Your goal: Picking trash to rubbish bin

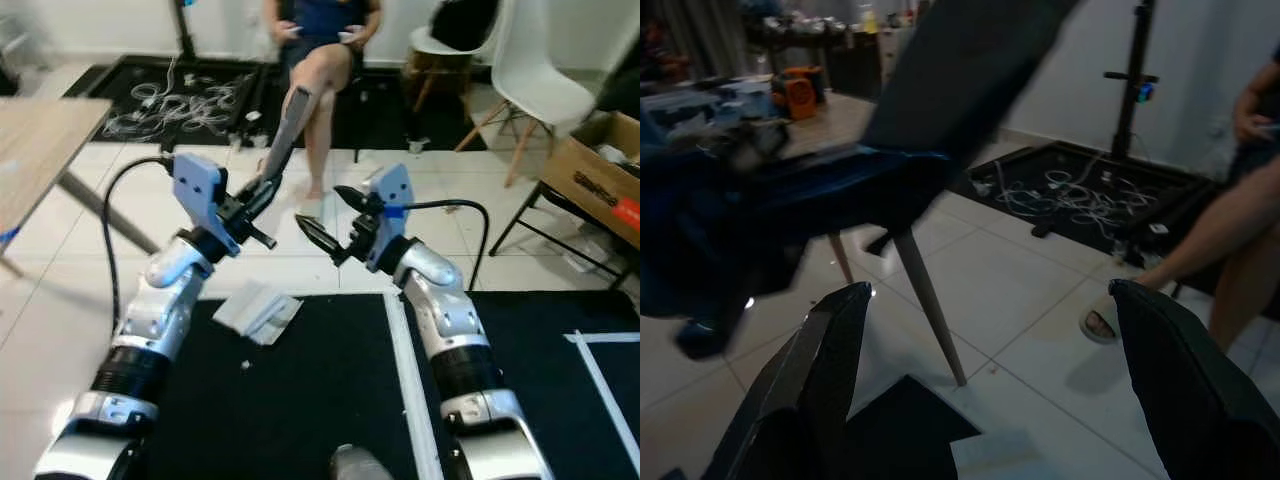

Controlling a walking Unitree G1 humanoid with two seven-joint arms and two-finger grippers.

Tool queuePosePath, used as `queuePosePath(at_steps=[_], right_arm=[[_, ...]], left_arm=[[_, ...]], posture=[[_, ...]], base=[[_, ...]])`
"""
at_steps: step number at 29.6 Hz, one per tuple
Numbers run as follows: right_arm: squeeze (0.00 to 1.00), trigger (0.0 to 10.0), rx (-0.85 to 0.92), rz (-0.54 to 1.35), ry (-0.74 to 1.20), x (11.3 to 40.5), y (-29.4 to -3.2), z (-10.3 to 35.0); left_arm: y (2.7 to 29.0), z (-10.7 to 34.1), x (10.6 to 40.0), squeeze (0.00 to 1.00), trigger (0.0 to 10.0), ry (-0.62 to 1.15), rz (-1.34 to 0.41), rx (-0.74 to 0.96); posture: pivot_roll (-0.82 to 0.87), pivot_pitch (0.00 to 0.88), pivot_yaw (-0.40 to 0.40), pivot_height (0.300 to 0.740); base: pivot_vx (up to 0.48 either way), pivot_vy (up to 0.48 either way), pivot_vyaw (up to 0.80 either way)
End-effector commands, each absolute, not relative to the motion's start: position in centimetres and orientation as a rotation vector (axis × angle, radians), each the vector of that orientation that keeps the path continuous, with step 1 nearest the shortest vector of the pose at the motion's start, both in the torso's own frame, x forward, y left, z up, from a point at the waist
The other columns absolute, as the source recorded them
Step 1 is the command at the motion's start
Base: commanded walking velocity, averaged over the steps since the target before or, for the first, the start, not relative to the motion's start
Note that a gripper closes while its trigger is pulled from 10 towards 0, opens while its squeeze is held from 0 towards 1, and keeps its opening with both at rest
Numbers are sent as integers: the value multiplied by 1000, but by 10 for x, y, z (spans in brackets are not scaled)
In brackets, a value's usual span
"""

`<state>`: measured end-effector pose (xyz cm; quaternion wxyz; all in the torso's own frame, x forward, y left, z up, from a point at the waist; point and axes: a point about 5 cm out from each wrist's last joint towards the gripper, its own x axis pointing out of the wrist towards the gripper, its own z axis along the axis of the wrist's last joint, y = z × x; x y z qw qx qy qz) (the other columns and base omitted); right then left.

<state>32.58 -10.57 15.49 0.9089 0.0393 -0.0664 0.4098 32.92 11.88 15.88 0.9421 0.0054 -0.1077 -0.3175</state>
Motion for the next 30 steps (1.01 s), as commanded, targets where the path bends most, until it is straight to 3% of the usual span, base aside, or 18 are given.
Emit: queuePosePath(at_steps=[1, 30], right_arm=[[0, 10000, 77, 844, -133, 327, -108, 155], [0, 10000, 80, 853, -130, 328, -108, 154]], left_arm=[[119, 156, 329, 0, 10000, -209, -648, 24], [119, 155, 330, 0, 10000, -213, -649, 19]], posture=[[-4, 0, -13, 740], [-7, 0, -13, 740]], base=[[0, 0, -800], [0, 0, -800]])
